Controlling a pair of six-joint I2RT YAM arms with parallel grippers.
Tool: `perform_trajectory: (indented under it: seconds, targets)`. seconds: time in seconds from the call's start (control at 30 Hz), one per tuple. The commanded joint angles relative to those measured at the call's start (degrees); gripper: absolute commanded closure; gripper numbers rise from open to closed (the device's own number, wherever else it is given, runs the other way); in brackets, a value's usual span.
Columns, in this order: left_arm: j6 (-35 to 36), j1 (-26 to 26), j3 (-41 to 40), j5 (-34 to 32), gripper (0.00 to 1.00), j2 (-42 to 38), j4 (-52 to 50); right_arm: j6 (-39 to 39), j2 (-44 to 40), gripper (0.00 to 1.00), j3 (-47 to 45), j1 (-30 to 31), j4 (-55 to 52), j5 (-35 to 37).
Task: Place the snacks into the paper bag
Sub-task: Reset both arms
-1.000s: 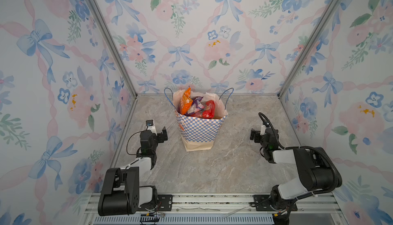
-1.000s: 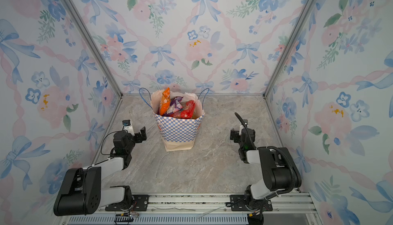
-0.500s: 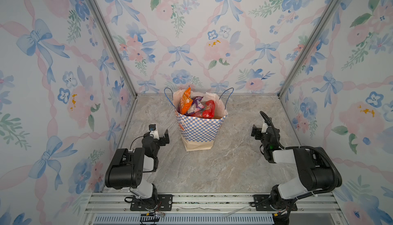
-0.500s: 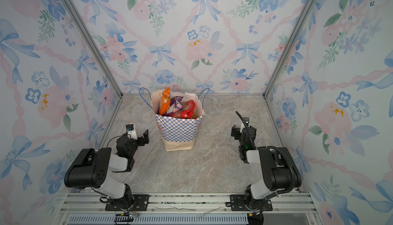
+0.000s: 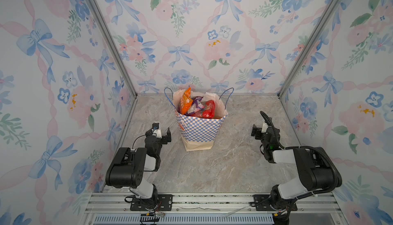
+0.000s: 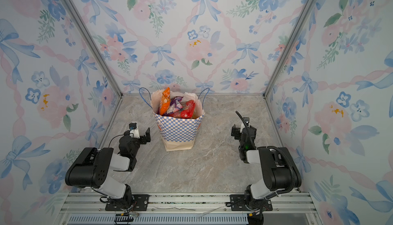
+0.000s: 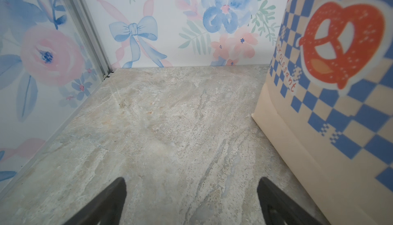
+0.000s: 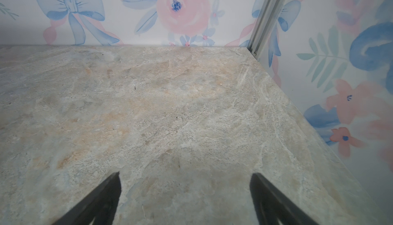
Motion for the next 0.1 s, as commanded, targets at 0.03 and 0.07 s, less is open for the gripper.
perform_trajectory:
  seconds: [0.03,0.07]
  targets:
    - [1.1,-0.4,0.6,-2.1,0.02,0.5,1.4,0.2,0.4,0.03,-0.6,0.2,1.6,0.9]
    - [1.3,-0.7,0.5,-2.7,0.02,0.3,1.5,0.2,0.3,0.03,-0.6,0.2,1.7,0.9]
